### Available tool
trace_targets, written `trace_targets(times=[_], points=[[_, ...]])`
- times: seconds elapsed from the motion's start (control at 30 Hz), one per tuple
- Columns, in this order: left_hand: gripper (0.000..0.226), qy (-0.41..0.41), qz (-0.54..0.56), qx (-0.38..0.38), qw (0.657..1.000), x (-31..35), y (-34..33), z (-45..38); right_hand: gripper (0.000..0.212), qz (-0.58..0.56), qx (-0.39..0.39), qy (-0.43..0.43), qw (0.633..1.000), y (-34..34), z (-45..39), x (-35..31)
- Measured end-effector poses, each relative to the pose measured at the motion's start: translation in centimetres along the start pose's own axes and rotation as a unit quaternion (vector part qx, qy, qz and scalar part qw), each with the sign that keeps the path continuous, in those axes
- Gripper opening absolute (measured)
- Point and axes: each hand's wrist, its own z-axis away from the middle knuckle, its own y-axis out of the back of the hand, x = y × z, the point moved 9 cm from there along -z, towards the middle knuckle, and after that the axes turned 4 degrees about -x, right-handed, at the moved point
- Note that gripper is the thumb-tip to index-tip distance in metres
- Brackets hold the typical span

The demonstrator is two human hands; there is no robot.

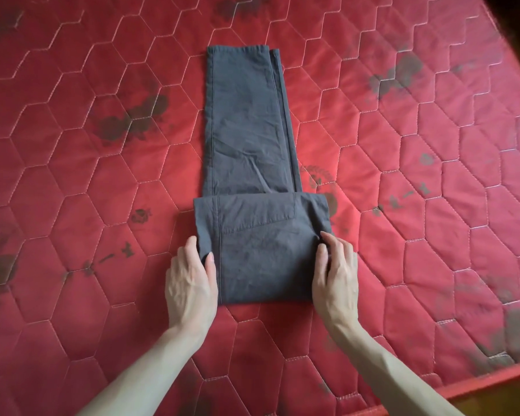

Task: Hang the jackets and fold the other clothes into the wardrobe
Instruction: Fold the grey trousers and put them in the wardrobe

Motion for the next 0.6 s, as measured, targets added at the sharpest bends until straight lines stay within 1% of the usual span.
trace_targets(times=[0.07,0.13,0.2,0.27,0.33,0.4,0.6], points=[[0.040,-0.008,0.004,0.007,1.000,0.1,0.3,-0.1,0.038,0.015,-0.006,-0.020,1.000,-0.4,0.9,-0.5],[0.039,0.004,0.017,0.004,1.000,0.0,0.5,-0.3,0.045,0.058,0.000,-0.041,0.997,-0.7,1.5,-0.8],[0.033,0.018,0.022,-0.007,1.000,0.0,0.5,-0.2,0.047,0.060,0.014,-0.076,0.995,-0.6,1.6,-0.8],[0.023,0.028,0.018,-0.023,0.999,0.0,0.3,-0.1,0.046,0.011,0.020,-0.099,0.995,-0.8,1.5,-0.7],[0.013,0.030,0.015,-0.029,0.999,0.0,0.3,-0.2,0.044,-0.068,0.016,-0.127,0.989,-1.1,1.3,-0.4],[0.013,0.025,0.014,-0.032,0.999,0.0,0.3,-0.4,0.042,-0.133,0.011,-0.157,0.978,-1.2,1.2,-0.3],[0.023,0.048,0.027,-0.040,0.998,-0.5,0.4,-1.1,0.035,-0.183,-0.024,-0.222,0.957,-1.3,-0.1,0.9]])
